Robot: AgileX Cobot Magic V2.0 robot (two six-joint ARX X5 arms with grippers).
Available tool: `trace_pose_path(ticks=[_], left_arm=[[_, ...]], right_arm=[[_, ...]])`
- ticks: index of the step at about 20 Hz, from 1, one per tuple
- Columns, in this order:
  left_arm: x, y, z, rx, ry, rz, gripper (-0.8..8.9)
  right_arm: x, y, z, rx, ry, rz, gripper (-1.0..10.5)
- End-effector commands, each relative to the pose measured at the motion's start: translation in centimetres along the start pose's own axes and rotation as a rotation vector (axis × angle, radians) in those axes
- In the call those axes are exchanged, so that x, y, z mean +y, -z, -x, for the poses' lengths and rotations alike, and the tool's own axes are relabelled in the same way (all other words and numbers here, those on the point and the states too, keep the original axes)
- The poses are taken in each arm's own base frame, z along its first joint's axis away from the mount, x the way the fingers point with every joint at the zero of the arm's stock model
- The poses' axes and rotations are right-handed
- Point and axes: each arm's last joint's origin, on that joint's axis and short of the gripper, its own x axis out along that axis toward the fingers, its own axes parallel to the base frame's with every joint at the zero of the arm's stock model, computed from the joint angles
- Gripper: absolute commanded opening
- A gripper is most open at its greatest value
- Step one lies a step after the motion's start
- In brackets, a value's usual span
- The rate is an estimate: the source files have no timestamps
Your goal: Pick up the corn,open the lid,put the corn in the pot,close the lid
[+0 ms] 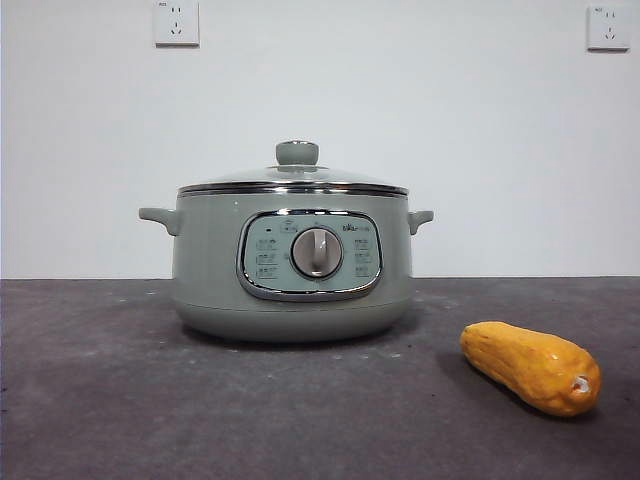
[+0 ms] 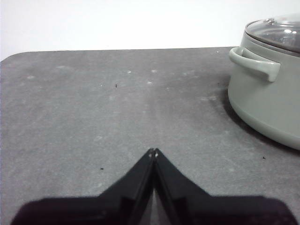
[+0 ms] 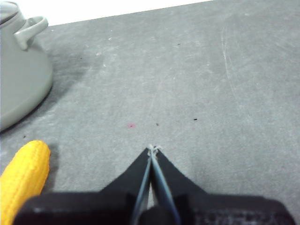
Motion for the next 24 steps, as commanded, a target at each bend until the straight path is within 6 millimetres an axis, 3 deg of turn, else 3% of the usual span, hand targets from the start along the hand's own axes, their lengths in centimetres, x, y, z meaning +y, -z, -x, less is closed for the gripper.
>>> trace_pose_path(ticks=[1,5,8,14,16,24], left_arm=[[0.0,-0.1,0.0,-0.01,0.003,0.029,-0.04],[0.0,-0.5,0.2,-0.012,0.004,0.045,-0.06],[-0.1,-1.8,0.8,0.006,0.004,0.067,-0.07],[-0.4,-5.6,2.4,-0.014,0.092,0.169,-0.08],[-0.6,-7.3,3.1,0.008,0.135,0.168,-0.08],[-1.1,-12.2,4.5,0.073,0.267,0.151,-0.08]], right_arm=[[0.0,0.1,0.0,0.0,-0.005,-0.024,-0.1],[0.1,-0.2,0.0,-0.022,-0.015,-0.048,-0.1],[0.3,-1.5,0.5,-0.089,-0.045,-0.077,-0.1],[1.2,-7.1,3.3,-0.197,-0.084,-0.084,-0.1],[1.6,-9.4,4.3,-0.165,-0.1,-0.076,-0.1],[2.6,-15.6,5.6,0.017,-0.168,0.046,-0.1]])
